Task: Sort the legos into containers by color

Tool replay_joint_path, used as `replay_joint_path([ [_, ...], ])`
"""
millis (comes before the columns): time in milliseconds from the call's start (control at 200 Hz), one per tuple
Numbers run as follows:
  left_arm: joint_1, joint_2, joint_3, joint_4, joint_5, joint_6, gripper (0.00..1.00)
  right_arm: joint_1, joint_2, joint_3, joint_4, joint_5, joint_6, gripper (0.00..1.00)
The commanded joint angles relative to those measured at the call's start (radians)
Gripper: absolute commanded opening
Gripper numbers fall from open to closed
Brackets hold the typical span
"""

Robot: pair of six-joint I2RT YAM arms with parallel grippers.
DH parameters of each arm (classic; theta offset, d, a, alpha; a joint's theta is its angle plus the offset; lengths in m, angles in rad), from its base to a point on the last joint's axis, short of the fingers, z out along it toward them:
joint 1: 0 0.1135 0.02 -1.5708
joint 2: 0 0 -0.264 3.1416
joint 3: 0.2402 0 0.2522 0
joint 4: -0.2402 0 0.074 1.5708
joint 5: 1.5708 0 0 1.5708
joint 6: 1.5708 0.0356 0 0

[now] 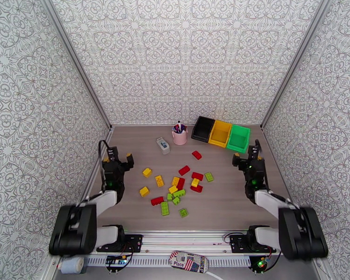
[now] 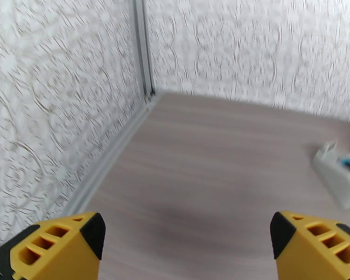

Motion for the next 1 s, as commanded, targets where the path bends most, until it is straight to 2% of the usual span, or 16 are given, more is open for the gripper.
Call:
replay_joint_path([
  [0, -0.016, -0.146, 0.087, -0.276, -0.069, -0.153, 0.99, 0.004, -0.116, 0.183, -0.496, 0.115, 0.145, 0.99],
  [90, -0.007, -0.239, 0.189, -0.541, -0.110, -0.360, 0.99, 0.003, -0.144, 0.311, -0.793, 0.143, 0.283, 0.99],
  [190, 0.002, -0.263, 0.310, -0.759, -0.015, -0.446, 0.99, 0.001, -0.151, 0.425, -1.043, 0.078, 0.424, 0.99],
  [235, -0.009, -0.264, 0.347, -0.814, 0.032, -0.437, 0.99, 0.002, -0.158, 0.447, -1.094, 0.036, 0.460, 0.99],
  [325, -0.025, -0.264, 0.408, -0.924, 0.050, -0.491, 0.99, -0.002, -0.181, 0.458, -1.120, -0.054, 0.539, 0.99],
  [400, -0.015, -0.267, 0.435, -0.987, 0.091, -0.565, 0.99, -0.002, -0.152, 0.498, -1.131, -0.158, 0.540, 0.92],
  [465, 0.019, -0.258, 0.454, -1.013, 0.196, -0.655, 0.99, -0.002, -0.085, 0.571, -1.187, -0.201, 0.546, 0.86],
  [590, 0.061, -0.140, 0.499, -1.006, 0.487, -0.782, 0.99, -0.002, 0.087, 0.711, -1.252, -0.287, 0.534, 0.75],
  [635, 0.035, -0.085, 0.521, -0.983, 0.563, -0.791, 0.99, -0.002, 0.150, 0.756, -1.266, -0.310, 0.533, 0.73],
  [685, -0.029, -0.032, 0.557, -0.980, 0.574, -0.789, 0.99, -0.002, 0.215, 0.801, -1.271, -0.329, 0.532, 0.72],
  [870, -0.267, 0.140, 0.699, -0.927, 0.561, -0.775, 0.99, -0.002, 0.411, 0.961, -1.300, -0.314, 0.537, 0.74],
  [965, -0.384, 0.233, 0.769, -0.896, 0.520, -0.758, 0.99, -0.002, 0.512, 1.047, -1.307, -0.290, 0.537, 0.76],
  [990, -0.414, 0.254, 0.788, -0.891, 0.476, -0.746, 0.99, -0.002, 0.536, 1.068, -1.308, -0.286, 0.536, 0.76],
])
